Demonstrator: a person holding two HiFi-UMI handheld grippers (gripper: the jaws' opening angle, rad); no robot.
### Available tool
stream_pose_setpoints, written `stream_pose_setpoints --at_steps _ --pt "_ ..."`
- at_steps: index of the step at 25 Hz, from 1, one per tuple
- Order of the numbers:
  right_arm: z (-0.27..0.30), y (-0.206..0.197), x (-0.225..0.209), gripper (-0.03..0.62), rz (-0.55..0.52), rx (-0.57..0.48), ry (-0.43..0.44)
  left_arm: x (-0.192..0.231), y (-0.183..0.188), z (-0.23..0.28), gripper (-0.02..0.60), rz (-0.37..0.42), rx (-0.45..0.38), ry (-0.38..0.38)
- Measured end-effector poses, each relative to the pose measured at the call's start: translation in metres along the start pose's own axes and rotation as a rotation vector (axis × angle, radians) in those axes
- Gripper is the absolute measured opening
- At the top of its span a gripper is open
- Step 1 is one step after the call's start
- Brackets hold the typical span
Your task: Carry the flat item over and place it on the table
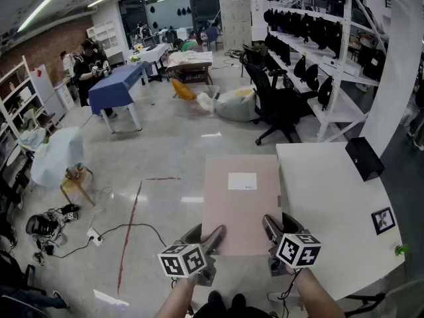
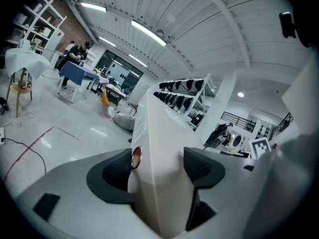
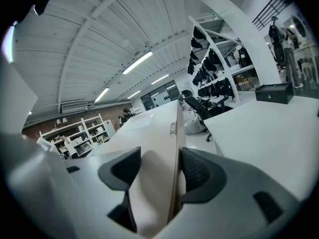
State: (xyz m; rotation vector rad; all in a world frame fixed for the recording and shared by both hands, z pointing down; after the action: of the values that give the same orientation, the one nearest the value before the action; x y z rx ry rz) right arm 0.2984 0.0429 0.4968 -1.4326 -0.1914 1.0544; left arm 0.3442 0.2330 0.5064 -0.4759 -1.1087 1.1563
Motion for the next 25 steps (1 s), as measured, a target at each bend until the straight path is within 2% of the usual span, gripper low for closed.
stream_pose_setpoints --at_steps 7,15,25 --pt "0.002 0.006 -0.003 0.253 -0.006 -0.014 0.009 -0.005 0.007 0.002 0.305 0.002 -0.023 0.007" --pt "0.016 0.009 -0.015 0.253 -0.005 0.018 0.015 -0.003 0.008 0.016 0.305 -0.02 -0.016 0.032" --pt "0.076 0.019 -0.052 0.253 0.025 0.029 -0.025 0.023 0.034 0.084 0.305 -0.008 0.022 0.026"
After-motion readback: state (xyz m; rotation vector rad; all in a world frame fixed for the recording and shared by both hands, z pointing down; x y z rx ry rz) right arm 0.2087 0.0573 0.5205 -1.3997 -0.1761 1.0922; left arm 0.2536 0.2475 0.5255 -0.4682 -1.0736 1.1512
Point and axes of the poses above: the fingertips, and each gripper's own axes: z forward along the fingers, x to its left, y out of its top, the point moved 1 cm from there along -z, backward along the fingers, and after that the axes turned 14 degrees about y, right-handed, at the moved point
